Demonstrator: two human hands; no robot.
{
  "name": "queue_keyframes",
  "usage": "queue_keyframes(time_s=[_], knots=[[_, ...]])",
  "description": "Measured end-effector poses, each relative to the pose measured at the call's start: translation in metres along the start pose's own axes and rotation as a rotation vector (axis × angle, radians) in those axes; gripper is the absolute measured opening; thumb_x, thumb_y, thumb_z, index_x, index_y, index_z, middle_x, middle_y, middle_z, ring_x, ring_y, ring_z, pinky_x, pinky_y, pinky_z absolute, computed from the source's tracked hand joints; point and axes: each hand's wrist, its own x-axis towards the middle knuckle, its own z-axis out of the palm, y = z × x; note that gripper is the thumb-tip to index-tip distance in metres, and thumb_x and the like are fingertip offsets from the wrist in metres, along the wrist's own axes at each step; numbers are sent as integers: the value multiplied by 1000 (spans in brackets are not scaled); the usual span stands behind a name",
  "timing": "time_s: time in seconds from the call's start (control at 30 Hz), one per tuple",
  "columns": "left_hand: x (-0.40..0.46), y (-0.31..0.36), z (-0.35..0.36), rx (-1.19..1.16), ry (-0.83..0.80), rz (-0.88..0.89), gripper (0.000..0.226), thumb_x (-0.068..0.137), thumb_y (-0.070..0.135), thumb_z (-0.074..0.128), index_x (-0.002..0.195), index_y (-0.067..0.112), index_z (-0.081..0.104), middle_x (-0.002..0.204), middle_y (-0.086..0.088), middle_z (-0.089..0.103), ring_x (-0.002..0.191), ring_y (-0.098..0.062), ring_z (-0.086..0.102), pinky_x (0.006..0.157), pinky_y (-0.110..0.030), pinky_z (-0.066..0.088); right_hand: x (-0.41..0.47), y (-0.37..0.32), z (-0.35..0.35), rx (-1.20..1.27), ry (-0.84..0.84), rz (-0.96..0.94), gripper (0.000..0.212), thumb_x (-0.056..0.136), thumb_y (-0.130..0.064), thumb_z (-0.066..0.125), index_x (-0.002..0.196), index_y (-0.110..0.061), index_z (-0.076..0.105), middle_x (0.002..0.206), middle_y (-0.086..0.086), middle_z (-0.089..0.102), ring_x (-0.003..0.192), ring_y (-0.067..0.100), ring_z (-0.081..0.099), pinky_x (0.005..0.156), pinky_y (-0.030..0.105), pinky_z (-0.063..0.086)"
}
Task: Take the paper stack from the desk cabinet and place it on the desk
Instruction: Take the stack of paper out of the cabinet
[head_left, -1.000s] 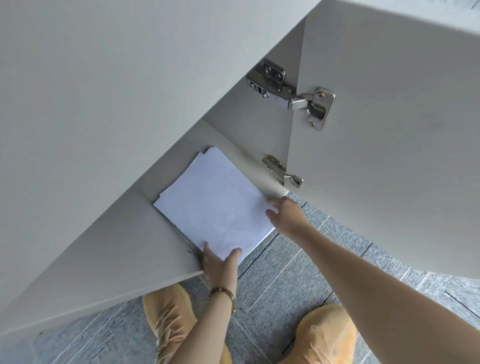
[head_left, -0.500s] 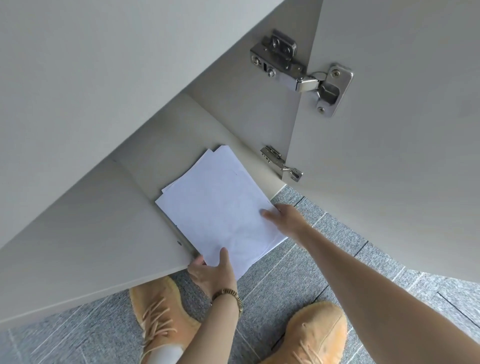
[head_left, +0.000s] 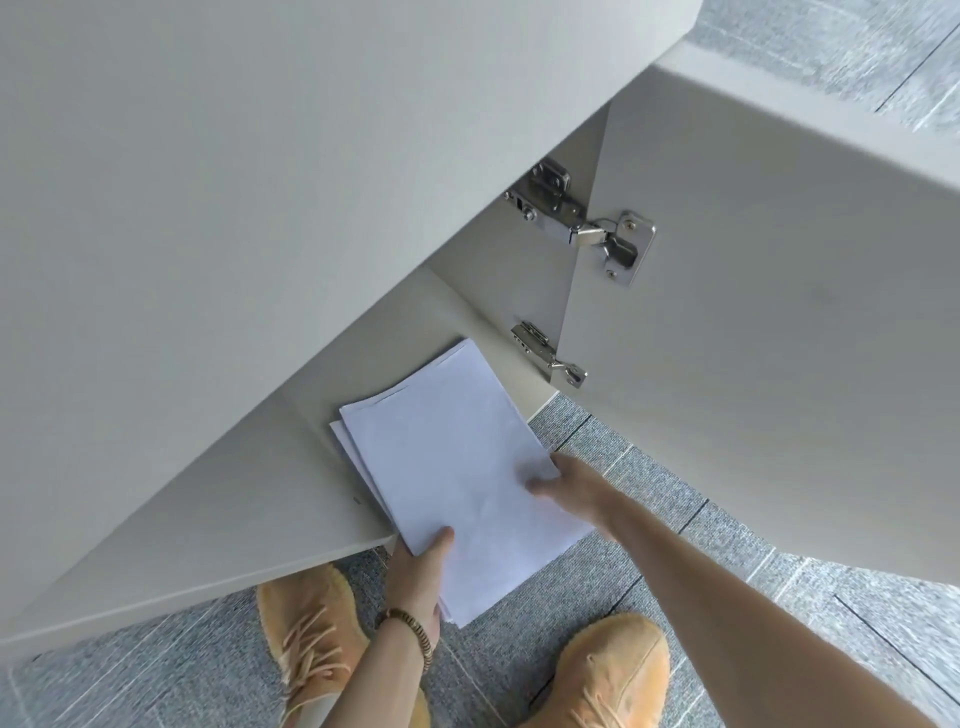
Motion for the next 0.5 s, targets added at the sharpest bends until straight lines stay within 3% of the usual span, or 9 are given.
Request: queue_keyframes(time_s=[0.13,0.27,0.4,0.5], knots=[[-18,13,-4,60,13,75,39,89,9,69,124,19,56,116,-4,69,106,-27,65,94,-44,53,-20,-6,6,-51,102,-64,30,93,-23,63,121,-12,60,117,11,69,108,30,66,91,40,54],[-43,28,-15,109,-39,90,53,84,17,72,133,20,53,125,-8,68,110,-29,66,98,-54,53,-50,-12,6,-53,129,-84,28,93,-22,64,117,-7,60,110,13,68,99,29,65,77,34,49],[-90,47,-30,134,-96,106,50,90,12,67,137,17,52,127,-4,66,116,-29,64,99,-51,52,-103,-20,-1,-20,127,-105,22,95,-19,65,110,-4,59,100,11,64,86,24,61,63,28,45],[-128,56,-42,165,-146,121,50,86,21,71,133,22,54,127,-2,68,113,-26,65,98,-53,53,-156,-28,-9,17,155,-114,15,95,-17,65,98,-10,52,85,4,58,68,15,53,53,20,38]])
